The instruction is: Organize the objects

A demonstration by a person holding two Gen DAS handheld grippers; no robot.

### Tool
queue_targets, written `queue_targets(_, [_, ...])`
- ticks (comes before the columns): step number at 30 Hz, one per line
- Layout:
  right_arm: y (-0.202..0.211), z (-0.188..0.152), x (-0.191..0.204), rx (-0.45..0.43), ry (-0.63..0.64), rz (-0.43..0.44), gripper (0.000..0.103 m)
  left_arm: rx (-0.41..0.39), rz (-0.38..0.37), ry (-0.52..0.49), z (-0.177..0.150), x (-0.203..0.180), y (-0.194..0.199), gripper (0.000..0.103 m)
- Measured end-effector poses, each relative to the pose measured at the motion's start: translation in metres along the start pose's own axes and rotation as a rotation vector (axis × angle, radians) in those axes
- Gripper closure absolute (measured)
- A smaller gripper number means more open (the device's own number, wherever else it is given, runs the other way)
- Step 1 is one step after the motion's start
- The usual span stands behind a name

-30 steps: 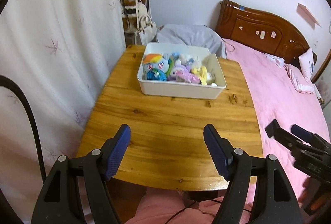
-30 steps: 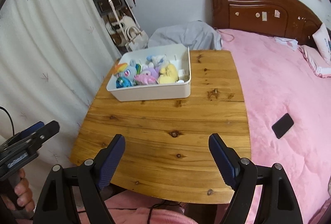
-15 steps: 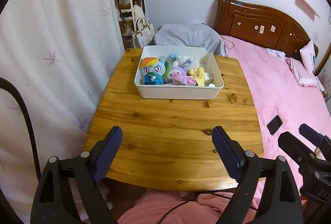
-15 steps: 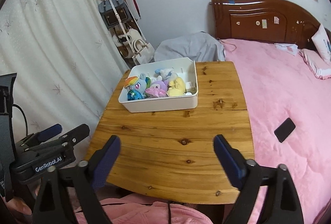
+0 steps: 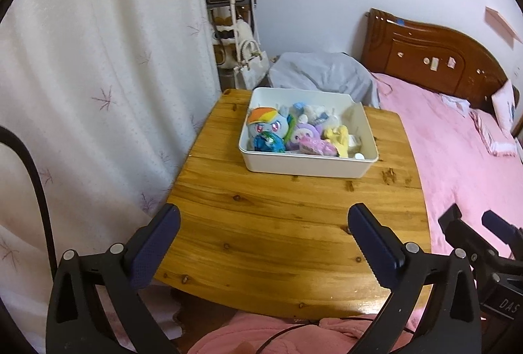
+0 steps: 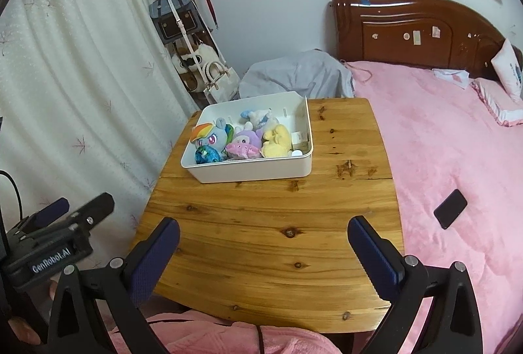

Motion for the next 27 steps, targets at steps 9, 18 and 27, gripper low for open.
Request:
queue_targets(9, [-0.008,-0.004,0.003,0.028,0.010,0.007,0.000,-0.020,0.023,0.000,0.000,0.000,0.003,0.001])
queue_targets(18, [-0.010,-0.007,0.000,0.046,0.019,0.010,0.000,-0.021,0.022,0.012,-0.002,-0.002,0.004,0.001])
queue_targets(27, [-0.012,-0.011,-0.004,0.064,0.027,0.019,0.000,-0.023,0.026,0.013,-0.003,-0.003,0.004,0.001])
Point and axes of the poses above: each gripper's, at about its wrist camera, not at the fingertips, and y roughly against the way its jaws point, x to its left, z to its top, the point moved 7 cm from there along -y, roughly the way its jaws point, and after that the axes turned 13 degrees about -z, right-handed, at the moved point
